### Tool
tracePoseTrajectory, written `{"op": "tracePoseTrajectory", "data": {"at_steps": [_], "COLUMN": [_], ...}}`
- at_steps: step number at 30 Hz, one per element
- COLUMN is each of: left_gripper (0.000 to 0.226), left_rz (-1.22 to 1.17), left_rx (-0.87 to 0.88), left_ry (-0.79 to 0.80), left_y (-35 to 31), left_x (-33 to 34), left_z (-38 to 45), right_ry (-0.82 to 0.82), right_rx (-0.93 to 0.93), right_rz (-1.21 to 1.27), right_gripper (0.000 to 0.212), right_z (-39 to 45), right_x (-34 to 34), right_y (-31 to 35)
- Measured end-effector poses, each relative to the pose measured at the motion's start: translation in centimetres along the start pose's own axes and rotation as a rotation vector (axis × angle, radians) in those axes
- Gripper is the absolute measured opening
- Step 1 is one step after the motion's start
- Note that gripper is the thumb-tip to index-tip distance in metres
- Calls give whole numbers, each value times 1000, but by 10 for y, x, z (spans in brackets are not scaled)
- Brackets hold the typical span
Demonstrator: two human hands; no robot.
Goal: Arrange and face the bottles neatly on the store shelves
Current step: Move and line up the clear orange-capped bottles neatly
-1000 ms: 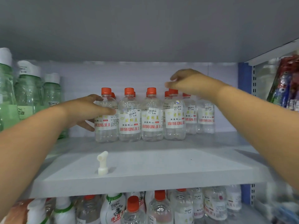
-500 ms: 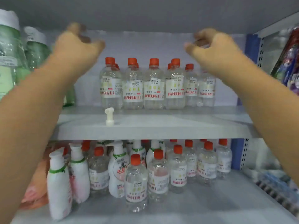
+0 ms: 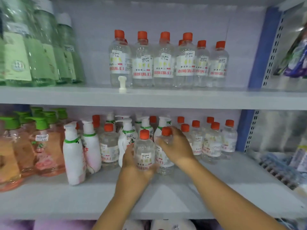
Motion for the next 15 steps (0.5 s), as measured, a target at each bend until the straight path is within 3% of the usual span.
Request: {"op": "tracePoseTrajectory", "data": {"at_steps": [3, 7, 8, 10, 13, 15], "left_gripper": [93, 69, 67, 70, 85, 84], "left_rz": [-80, -69, -60, -77, -70, -59], "left_rx": [-35, -11, -25, -51, -76, -52], "left_ry": [0, 35, 70, 150, 215, 162], "left_y": [7, 3, 8, 14, 14, 6], "left_x": [6, 1, 1, -2, 0, 1], "left_z": [12, -4, -6, -15, -29, -38], "right_ry": [68, 109, 123, 95, 17, 49], "right_rx": [99, 138, 140, 142, 182, 228], "right_rz": [50, 122, 135, 213, 288, 236], "right_gripper": [45, 17, 19, 42, 96, 90], "right_z": [2, -21, -33, -70, -114, -130], "right_x": [14, -7, -15, -35, -53, -50], "right_y": [0, 10, 9, 5, 3, -2]}}
Point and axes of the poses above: each hand's wrist, its own z-axis towards the middle knuckle, its own x-axis out of the palm, y = z × x, the point moved 10 cm from there along z, towards the middle knuckle, and after that the axes turned 15 degrees about -x, right-handed, at the moved point
